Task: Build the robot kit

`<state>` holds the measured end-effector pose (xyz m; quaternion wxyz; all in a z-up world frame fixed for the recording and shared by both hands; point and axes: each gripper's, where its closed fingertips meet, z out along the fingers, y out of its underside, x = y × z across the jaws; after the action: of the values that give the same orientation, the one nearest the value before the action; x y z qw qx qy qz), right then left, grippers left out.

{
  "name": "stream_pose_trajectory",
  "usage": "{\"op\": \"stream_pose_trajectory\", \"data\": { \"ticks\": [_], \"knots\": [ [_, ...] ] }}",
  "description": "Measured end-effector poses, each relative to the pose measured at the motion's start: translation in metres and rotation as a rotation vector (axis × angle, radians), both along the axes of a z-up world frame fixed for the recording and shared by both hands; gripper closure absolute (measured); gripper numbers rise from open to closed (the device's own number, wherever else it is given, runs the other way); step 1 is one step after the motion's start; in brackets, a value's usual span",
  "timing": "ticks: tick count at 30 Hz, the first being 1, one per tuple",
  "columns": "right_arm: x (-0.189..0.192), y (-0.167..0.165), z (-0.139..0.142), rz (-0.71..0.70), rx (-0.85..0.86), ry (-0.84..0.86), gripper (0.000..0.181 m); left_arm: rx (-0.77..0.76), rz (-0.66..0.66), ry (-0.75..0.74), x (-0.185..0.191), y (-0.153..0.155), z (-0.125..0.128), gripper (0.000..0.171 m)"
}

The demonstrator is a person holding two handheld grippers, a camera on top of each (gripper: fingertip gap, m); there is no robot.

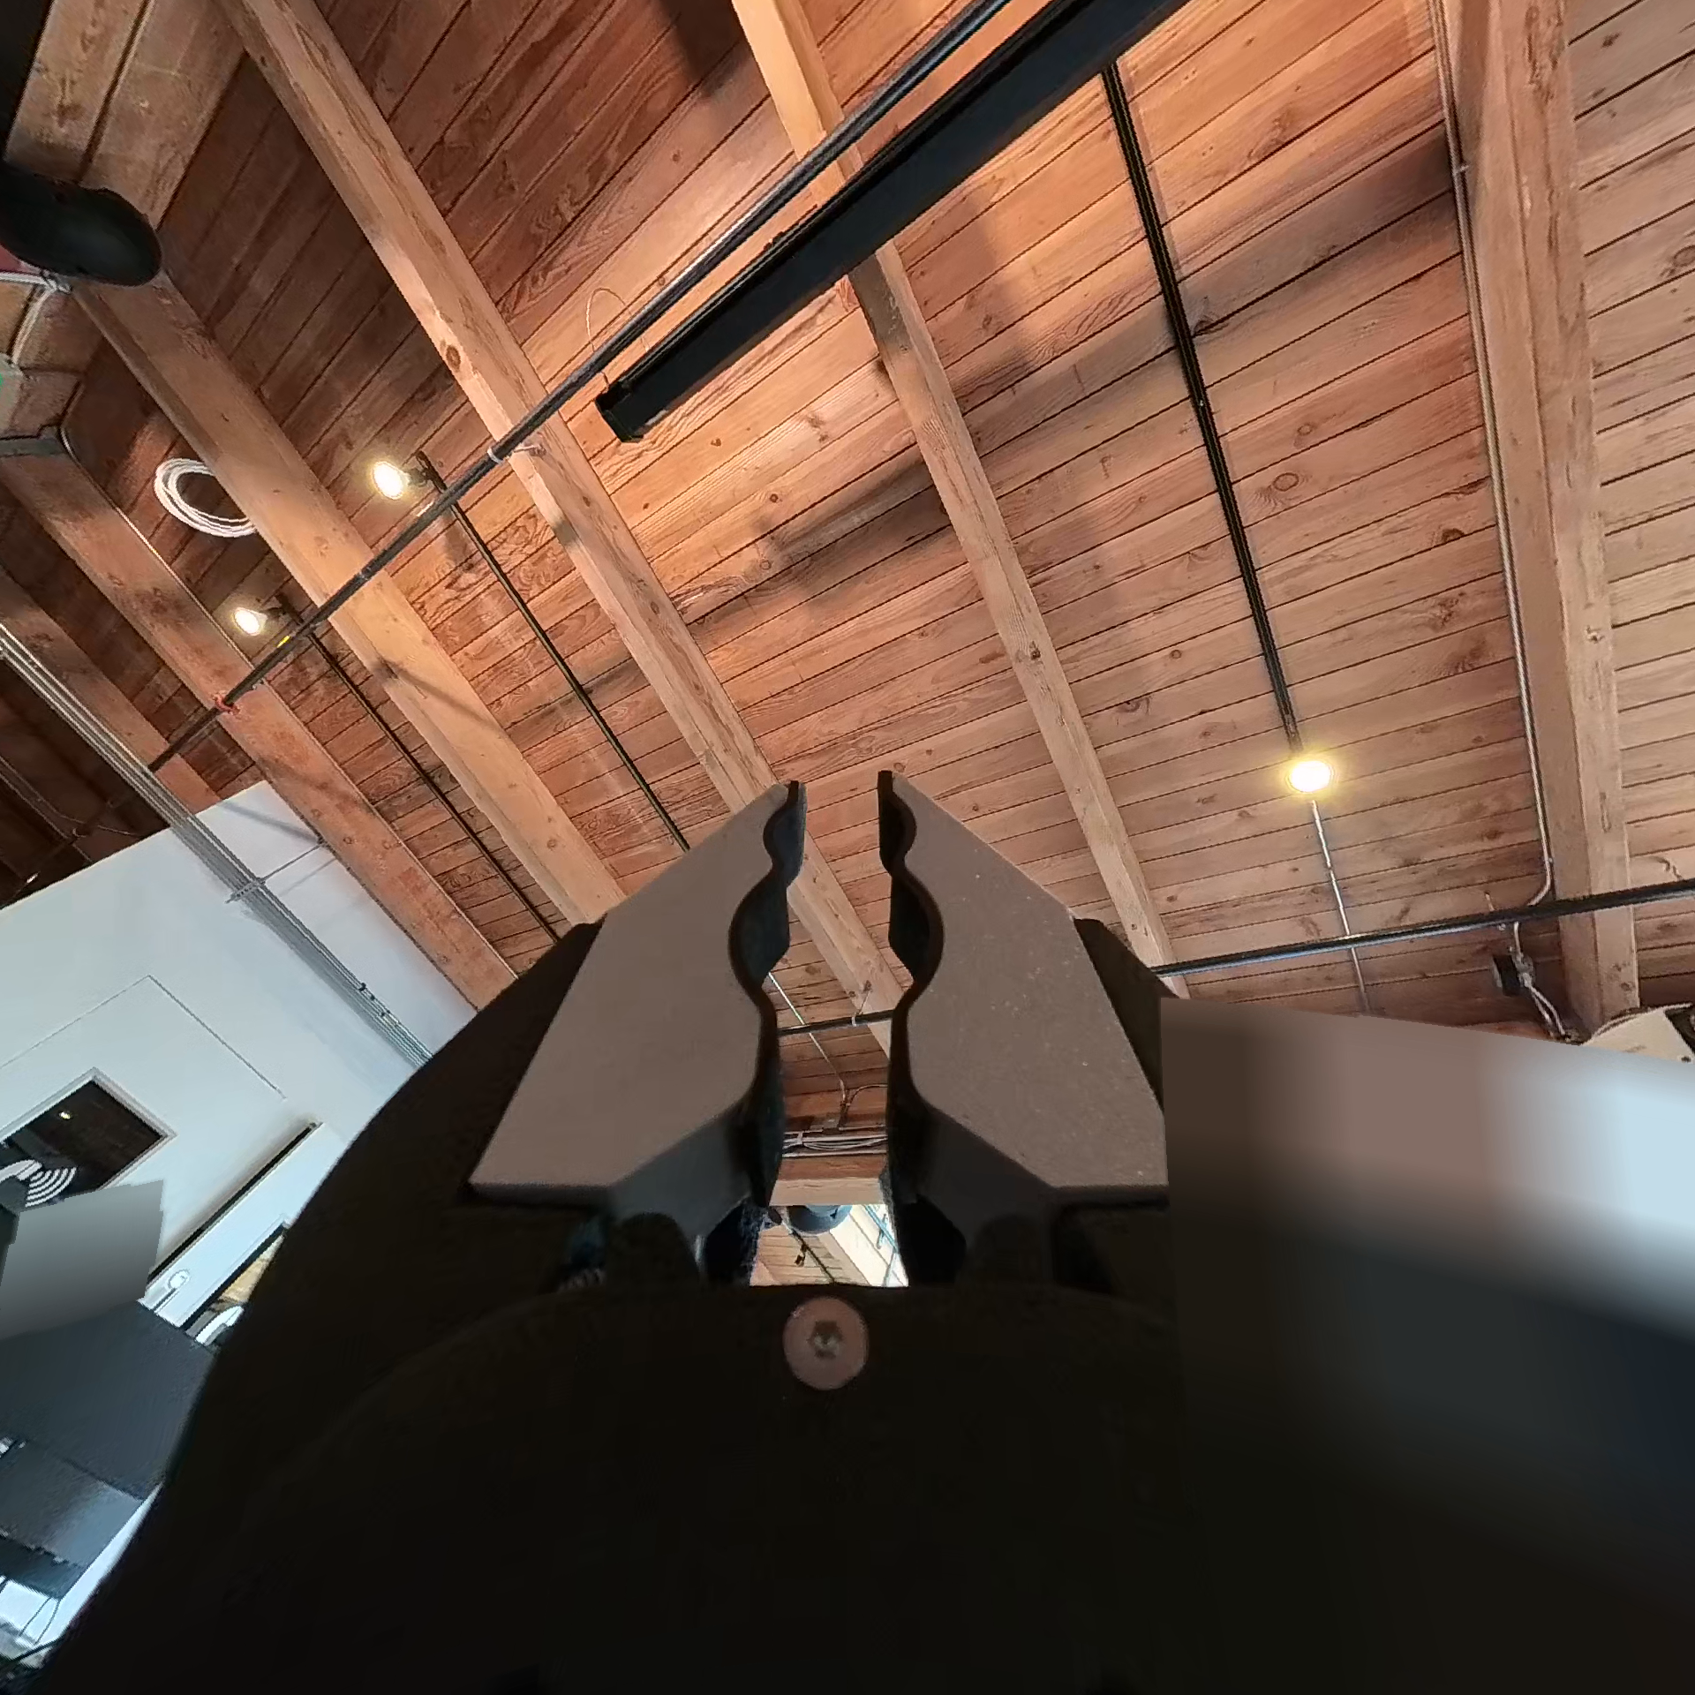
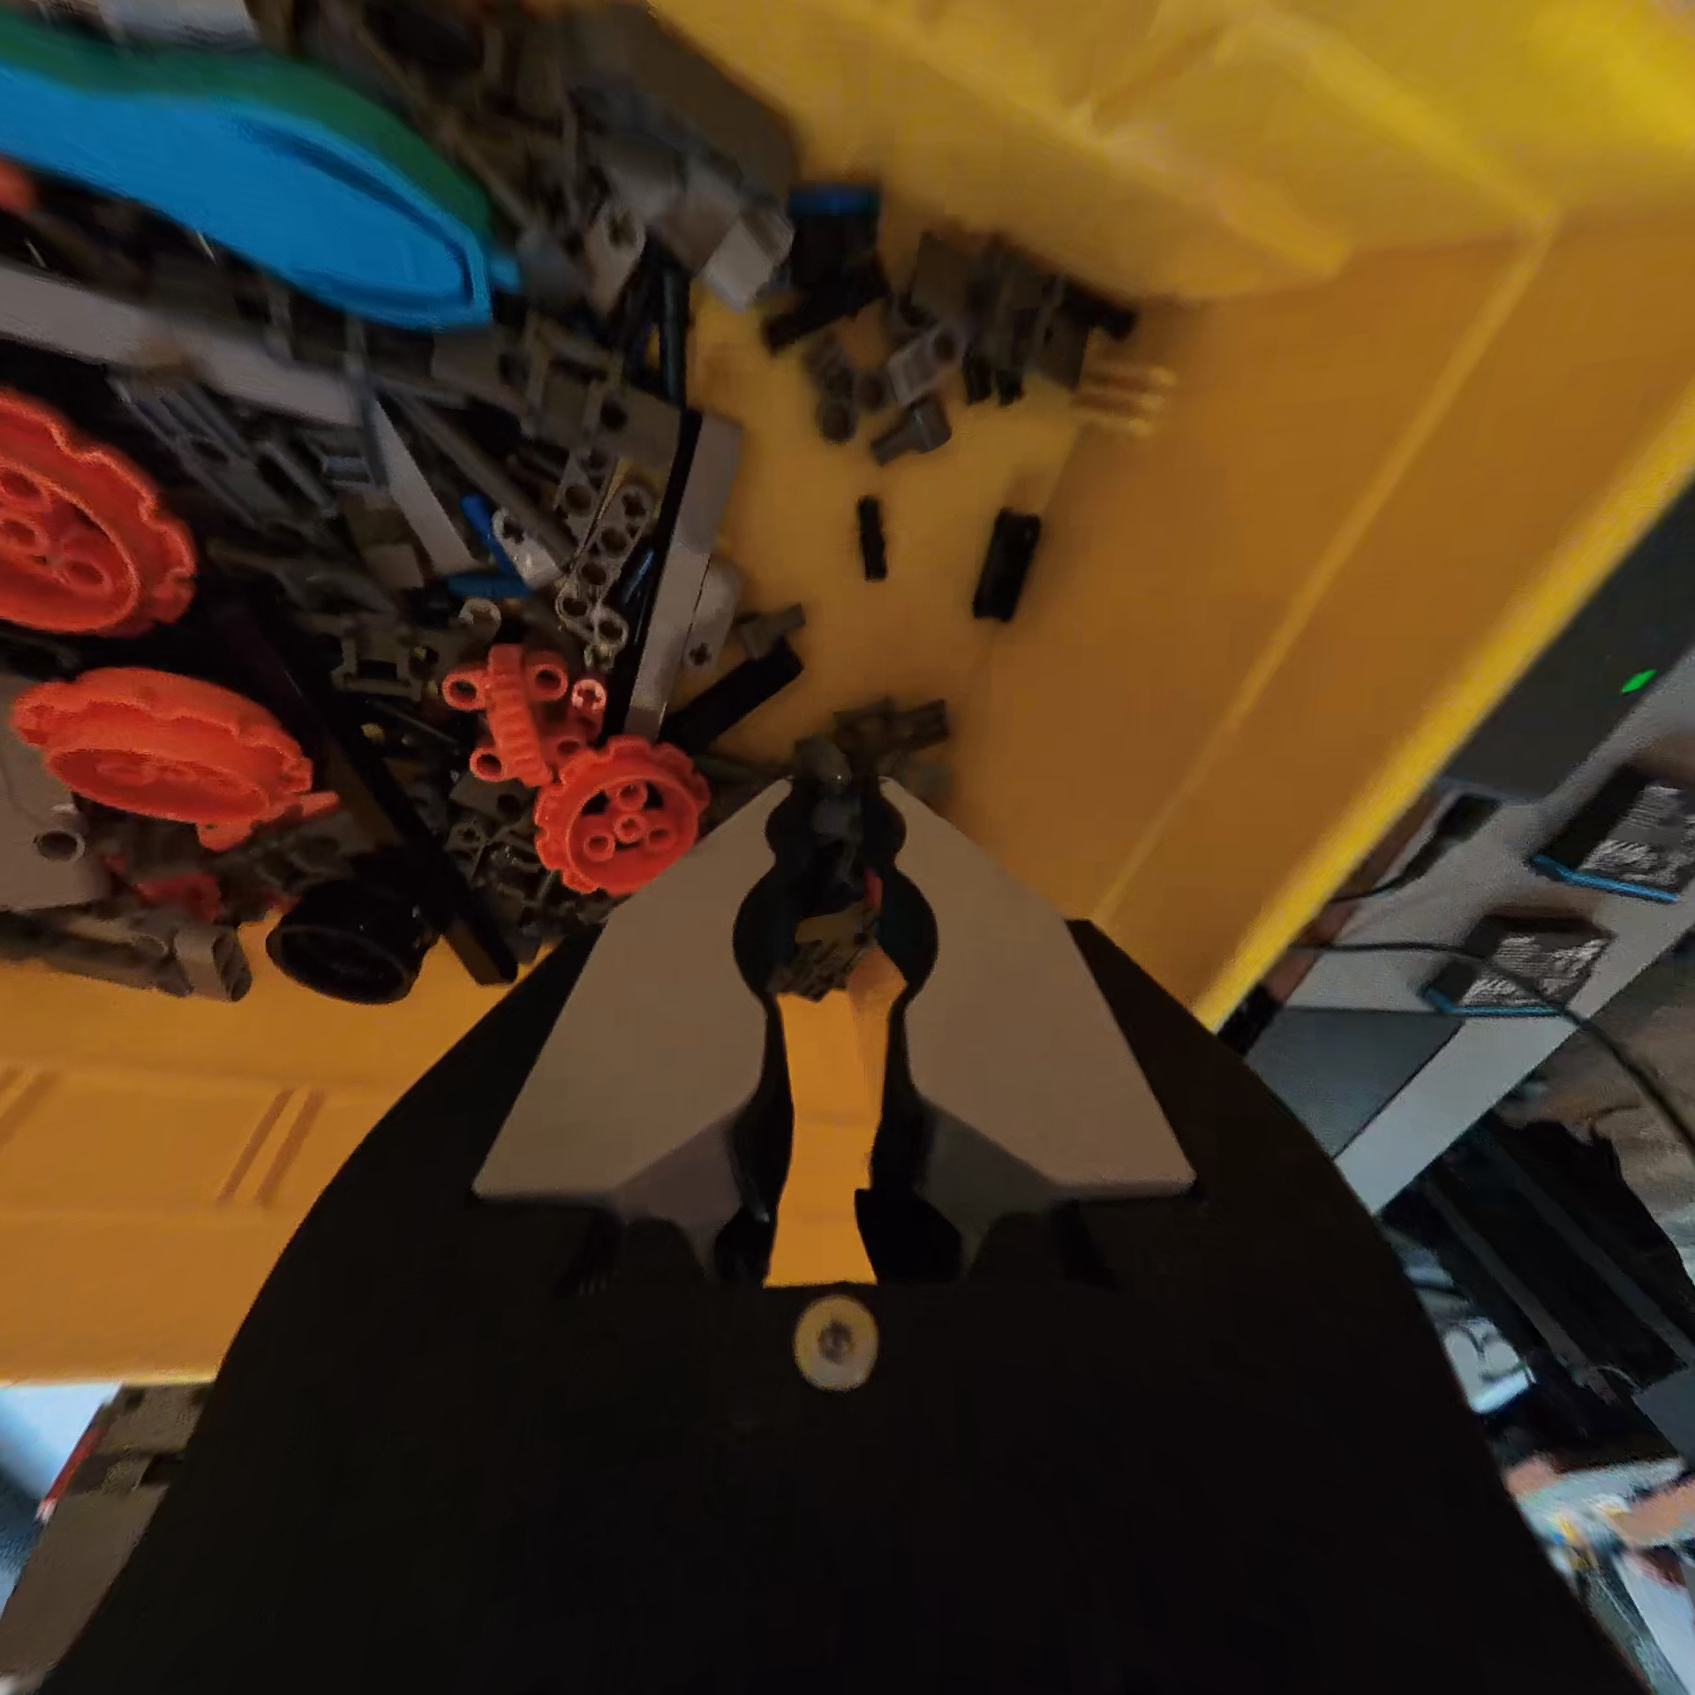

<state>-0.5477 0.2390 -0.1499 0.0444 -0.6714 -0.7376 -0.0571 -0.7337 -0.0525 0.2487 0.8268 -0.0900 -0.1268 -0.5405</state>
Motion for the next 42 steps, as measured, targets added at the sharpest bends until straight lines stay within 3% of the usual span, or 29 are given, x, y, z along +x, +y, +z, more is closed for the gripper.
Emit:
{"op": "stream_pose_trajectory", "data": {
  "ticks": [2, 6, 10, 12, 15, 17, 22, 28, 38, 42],
  "knots": [
    [-0.023, 0.003, 0.009, -0.001, 0.011, 0.122, 0.154, -0.001, -0.003, 0.001, 0.001, 0.001, 0.0, 0.158],
    [-0.073, 0.001, 0.02, -0.041, 0.011, 0.333, 0.143, -0.004, 0.003, 0.005, 0.002, 0.001, 0.001, 0.158],
    [-0.097, -0.005, 0.002, -0.071, -0.03, 0.323, 0.134, -0.005, -0.002, 0.008, 0.003, 0.002, 0.001, 0.158],
    [-0.097, 0.003, 0.0, -0.026, 0.038, 0.289, 0.148, -0.005, -0.002, 0.007, 0.003, 0.002, 0.001, 0.158],
    [-0.097, 0.003, -0.001, -0.034, 0.018, 0.298, 0.149, -0.004, 0.0, 0.007, 0.003, 0.002, 0.001, 0.158],
    [-0.09, 0.007, -0.007, -0.084, 0.021, 0.257, 0.135, -0.003, -0.002, 0.008, 0.003, 0.002, 0.001, 0.158],
    [-0.084, 0.009, -0.02, -0.163, -0.007, 0.248, 0.14, -0.004, 0.002, 0.01, 0.004, 0.002, 0.002, 0.158],
    [-0.073, 0.007, -0.026, -0.117, -0.001, 0.178, 0.152, -0.006, -0.004, 0.013, 0.005, 0.003, 0.002, 0.158],
    [-0.007, -0.01, -0.011, -0.183, -0.114, -0.053, 0.169, -0.003, -0.002, 0.01, 0.004, 0.002, 0.002, 0.159],
    [-0.023, -0.006, -0.004, -0.12, -0.078, 0.05, 0.166, -0.003, 0.0, 0.009, 0.004, 0.002, 0.002, 0.158]
  ]
}}
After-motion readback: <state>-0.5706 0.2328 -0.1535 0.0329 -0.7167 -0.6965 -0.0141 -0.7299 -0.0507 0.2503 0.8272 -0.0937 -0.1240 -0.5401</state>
